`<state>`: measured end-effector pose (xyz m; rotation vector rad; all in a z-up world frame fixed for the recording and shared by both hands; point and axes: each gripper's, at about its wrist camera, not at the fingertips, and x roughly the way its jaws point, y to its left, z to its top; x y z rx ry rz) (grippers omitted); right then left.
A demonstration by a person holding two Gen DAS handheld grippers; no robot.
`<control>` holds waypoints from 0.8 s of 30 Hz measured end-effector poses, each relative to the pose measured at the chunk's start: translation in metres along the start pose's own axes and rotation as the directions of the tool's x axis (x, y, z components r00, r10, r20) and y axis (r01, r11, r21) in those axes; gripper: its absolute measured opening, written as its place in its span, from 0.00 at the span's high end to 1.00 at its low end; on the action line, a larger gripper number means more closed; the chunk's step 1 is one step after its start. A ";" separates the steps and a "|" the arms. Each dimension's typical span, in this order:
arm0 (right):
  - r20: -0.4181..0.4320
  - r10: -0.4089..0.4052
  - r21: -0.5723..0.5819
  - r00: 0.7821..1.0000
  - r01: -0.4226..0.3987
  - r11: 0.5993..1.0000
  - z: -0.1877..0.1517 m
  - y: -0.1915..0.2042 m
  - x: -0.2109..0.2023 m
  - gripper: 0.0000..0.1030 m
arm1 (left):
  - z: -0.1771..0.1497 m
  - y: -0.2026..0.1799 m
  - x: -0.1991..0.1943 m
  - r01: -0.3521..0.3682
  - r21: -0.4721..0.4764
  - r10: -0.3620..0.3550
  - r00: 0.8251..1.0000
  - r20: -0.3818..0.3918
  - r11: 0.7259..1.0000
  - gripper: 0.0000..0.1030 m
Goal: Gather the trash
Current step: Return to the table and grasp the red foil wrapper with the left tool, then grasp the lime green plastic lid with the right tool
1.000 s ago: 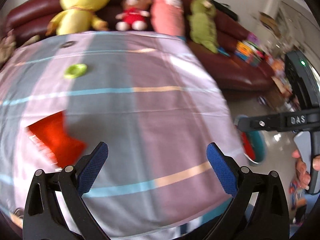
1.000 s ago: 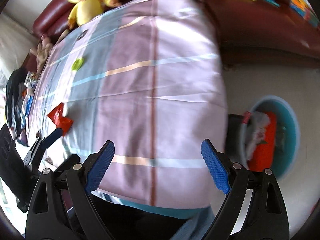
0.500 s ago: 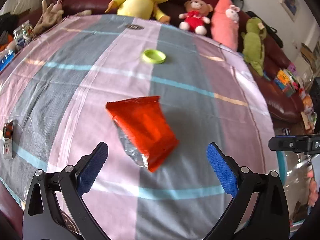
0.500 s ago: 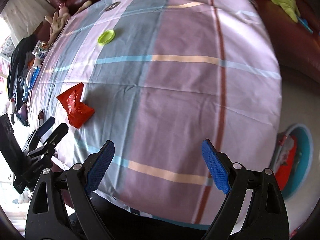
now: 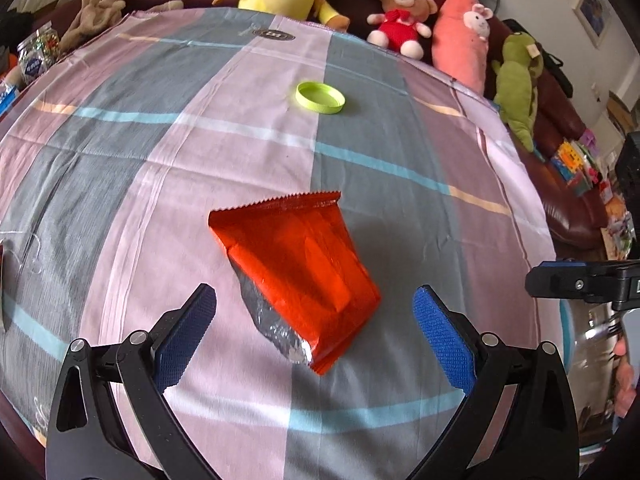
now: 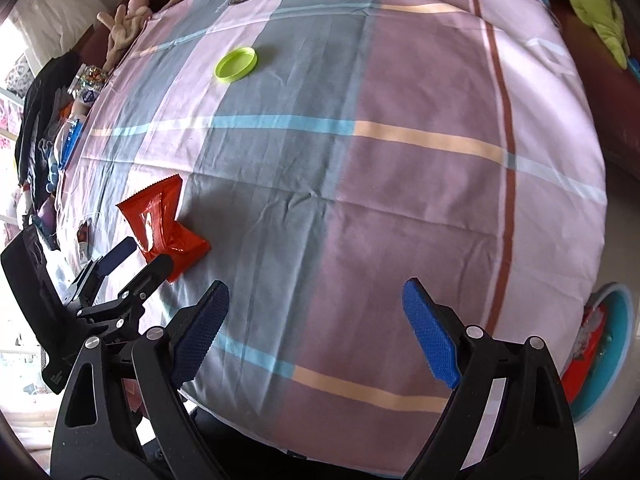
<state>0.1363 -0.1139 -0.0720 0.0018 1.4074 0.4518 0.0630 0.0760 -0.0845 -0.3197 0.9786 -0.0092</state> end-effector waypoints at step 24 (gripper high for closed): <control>-0.020 0.020 -0.120 1.000 -0.023 0.993 0.132 0.067 0.055 0.18 | 0.072 0.065 0.018 0.017 -0.045 -0.014 0.998 0.064 0.999 0.64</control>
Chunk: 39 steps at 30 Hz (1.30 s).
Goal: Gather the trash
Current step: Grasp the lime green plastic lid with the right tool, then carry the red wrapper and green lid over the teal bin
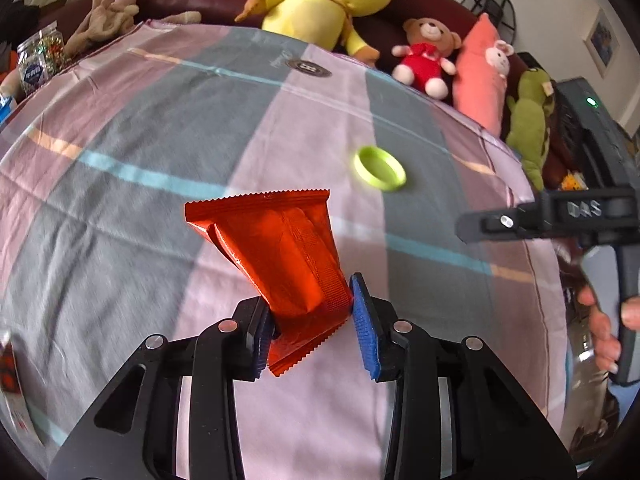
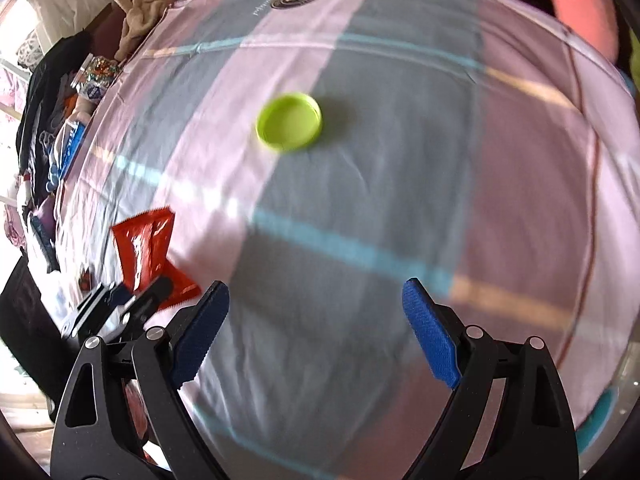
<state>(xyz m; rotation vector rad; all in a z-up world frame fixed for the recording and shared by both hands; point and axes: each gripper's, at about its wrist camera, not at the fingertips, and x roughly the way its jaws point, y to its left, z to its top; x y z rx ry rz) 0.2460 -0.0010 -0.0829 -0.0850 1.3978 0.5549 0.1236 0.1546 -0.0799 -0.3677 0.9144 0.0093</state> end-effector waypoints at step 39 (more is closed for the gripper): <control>0.145 -0.069 0.004 0.987 0.069 0.998 -0.025 -0.040 -0.039 0.48 | -0.008 -0.086 -0.006 0.081 0.134 -0.080 0.997 -0.012 0.988 0.64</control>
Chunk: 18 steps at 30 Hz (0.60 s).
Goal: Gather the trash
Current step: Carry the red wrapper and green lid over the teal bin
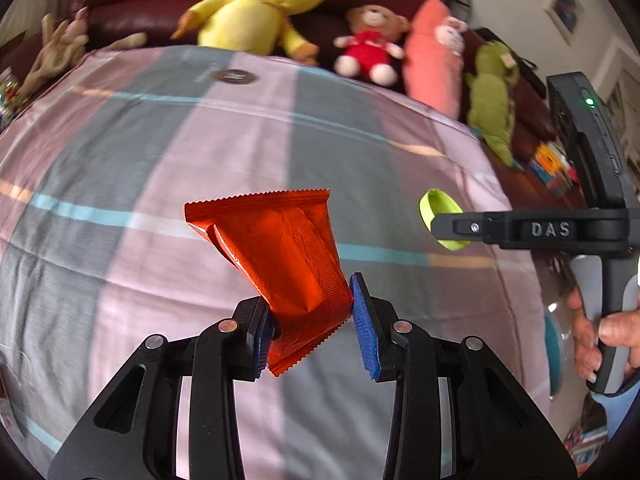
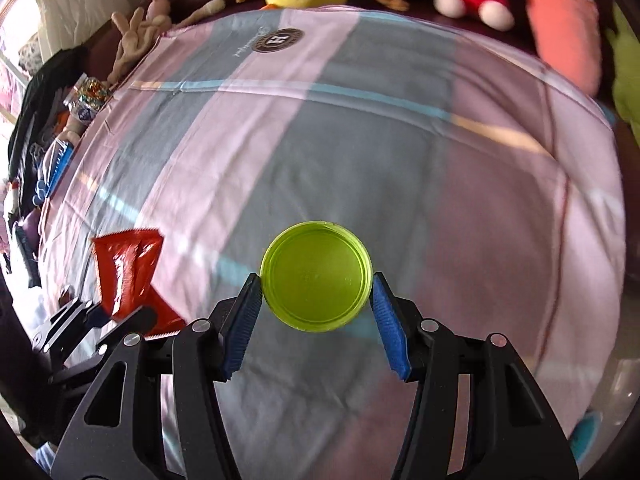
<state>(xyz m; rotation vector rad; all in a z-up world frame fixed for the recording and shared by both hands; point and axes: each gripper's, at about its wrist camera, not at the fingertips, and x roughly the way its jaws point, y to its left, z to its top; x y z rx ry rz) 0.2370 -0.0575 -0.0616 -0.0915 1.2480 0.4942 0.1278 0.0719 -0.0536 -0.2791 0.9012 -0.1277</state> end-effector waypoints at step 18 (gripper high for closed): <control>0.110 -0.057 0.210 0.992 0.033 0.977 -0.162 -0.137 -0.127 0.48 | -0.048 -0.198 0.012 0.190 0.299 -0.163 0.980 -0.113 0.935 0.64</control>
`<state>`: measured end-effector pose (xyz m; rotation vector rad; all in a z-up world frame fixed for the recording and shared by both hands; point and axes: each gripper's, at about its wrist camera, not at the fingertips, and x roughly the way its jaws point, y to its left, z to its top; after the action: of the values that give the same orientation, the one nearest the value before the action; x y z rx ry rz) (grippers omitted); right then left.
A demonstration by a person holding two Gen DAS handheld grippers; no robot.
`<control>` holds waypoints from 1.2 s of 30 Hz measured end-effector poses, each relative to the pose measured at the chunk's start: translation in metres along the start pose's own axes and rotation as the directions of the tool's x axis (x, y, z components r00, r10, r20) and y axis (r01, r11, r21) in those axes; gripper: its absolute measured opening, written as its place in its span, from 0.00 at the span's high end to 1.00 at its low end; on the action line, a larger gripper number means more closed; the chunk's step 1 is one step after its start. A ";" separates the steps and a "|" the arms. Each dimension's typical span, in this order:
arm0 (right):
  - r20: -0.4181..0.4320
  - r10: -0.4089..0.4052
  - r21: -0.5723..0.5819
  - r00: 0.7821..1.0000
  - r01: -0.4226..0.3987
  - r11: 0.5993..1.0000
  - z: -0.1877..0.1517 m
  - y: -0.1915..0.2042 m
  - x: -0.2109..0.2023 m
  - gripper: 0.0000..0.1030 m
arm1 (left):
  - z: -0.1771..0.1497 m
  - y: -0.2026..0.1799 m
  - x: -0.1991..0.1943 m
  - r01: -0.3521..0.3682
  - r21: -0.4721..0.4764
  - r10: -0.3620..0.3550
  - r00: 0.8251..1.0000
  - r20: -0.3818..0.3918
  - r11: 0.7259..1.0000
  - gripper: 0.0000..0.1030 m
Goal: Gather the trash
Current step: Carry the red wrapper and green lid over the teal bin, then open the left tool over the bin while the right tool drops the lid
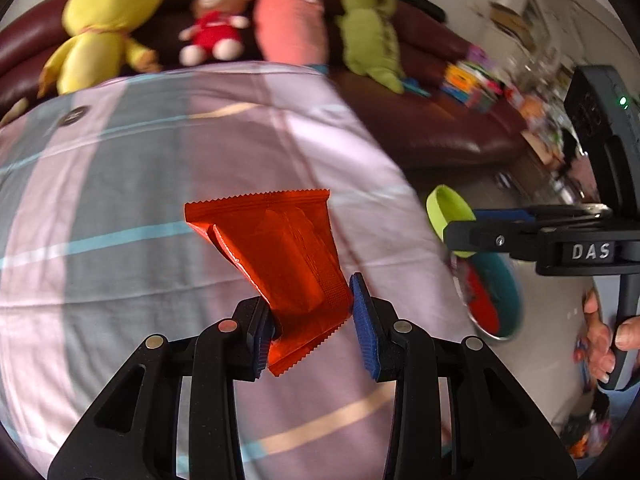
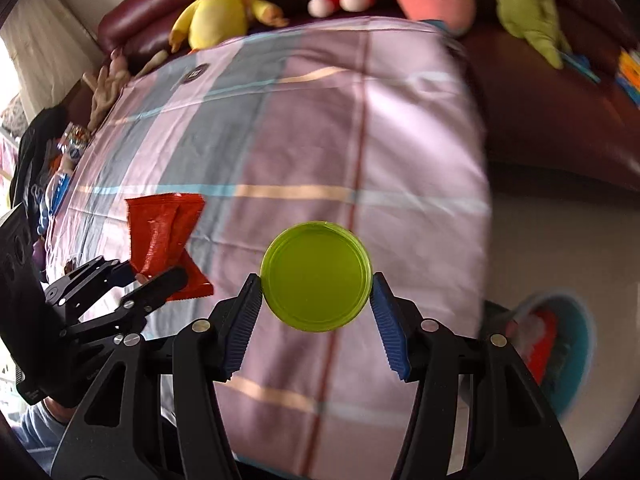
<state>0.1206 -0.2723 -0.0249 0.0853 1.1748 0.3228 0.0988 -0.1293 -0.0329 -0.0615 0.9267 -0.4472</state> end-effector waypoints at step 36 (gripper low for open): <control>0.124 -0.139 0.441 0.982 0.071 0.895 -0.148 -0.265 -0.104 0.48 | -0.010 -0.274 0.152 0.334 0.345 -0.227 0.922 -0.314 0.877 0.64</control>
<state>0.0030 -0.5692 -0.0518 0.4297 1.0764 -0.0495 0.0750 -0.4364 -0.0881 0.2393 1.0790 -0.9281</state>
